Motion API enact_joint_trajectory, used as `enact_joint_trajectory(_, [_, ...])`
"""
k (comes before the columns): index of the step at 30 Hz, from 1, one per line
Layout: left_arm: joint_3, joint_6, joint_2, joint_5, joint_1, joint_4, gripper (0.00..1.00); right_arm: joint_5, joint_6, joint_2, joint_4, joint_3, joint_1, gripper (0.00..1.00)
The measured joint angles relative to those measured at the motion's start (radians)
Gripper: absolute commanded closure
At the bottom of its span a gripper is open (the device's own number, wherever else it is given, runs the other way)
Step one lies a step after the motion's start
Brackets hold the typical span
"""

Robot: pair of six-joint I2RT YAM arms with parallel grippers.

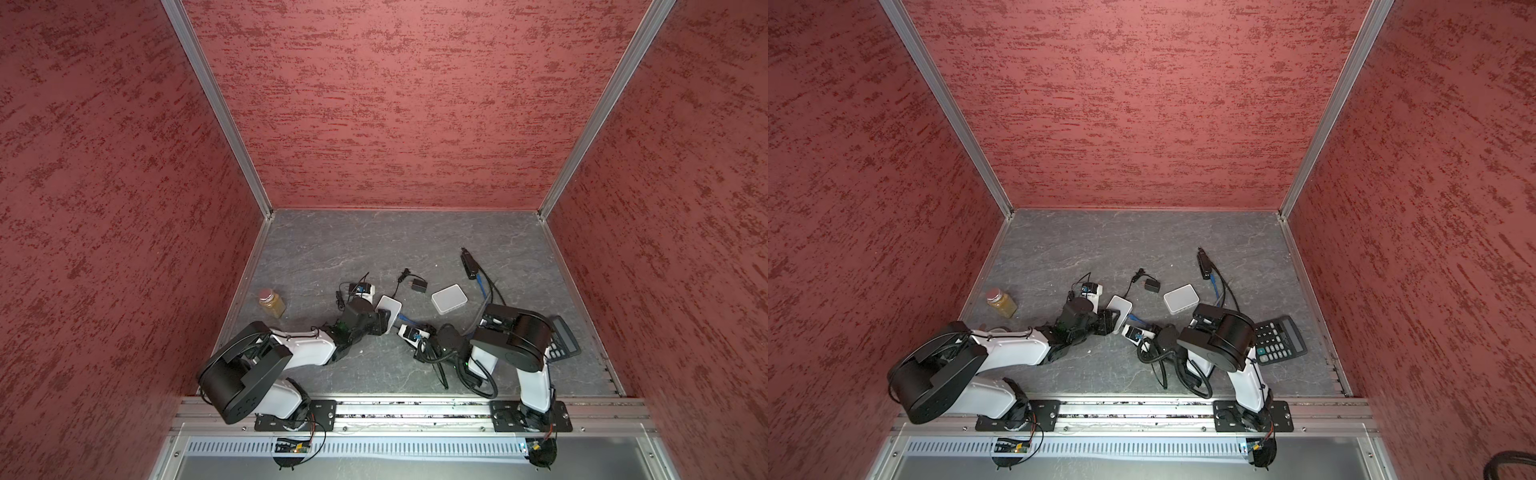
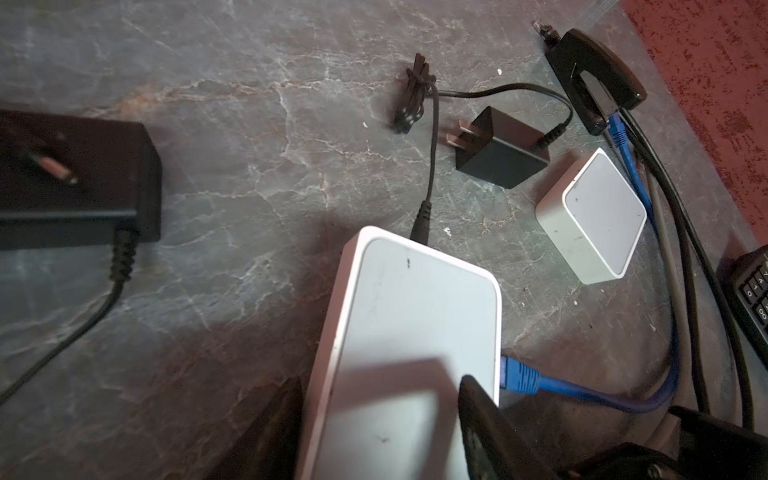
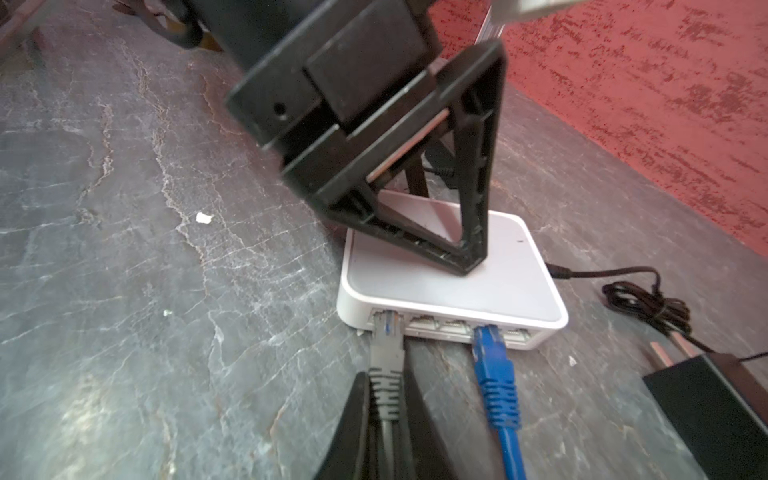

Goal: Insert the plug into the switch port

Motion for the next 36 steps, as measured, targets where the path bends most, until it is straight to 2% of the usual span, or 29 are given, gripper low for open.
enact_joint_trajectory(7, [0.0, 0.011, 0.026, 0.002, -0.008, -0.013, 0.4, -0.011, 0.005, -0.005, -0.027, 0.001, 0.003, 1.0])
enact_joint_trajectory(19, [-0.012, -0.114, 0.084, -0.073, -0.02, 0.111, 0.41, 0.039, 0.009, -0.005, -0.047, 0.021, 0.003, 1.0])
enact_joint_trajectory(36, [0.005, -0.048, 0.188, -0.141, -0.042, 0.243, 0.44, 0.036, 0.013, -0.004, -0.075, 0.045, 0.0, 1.0])
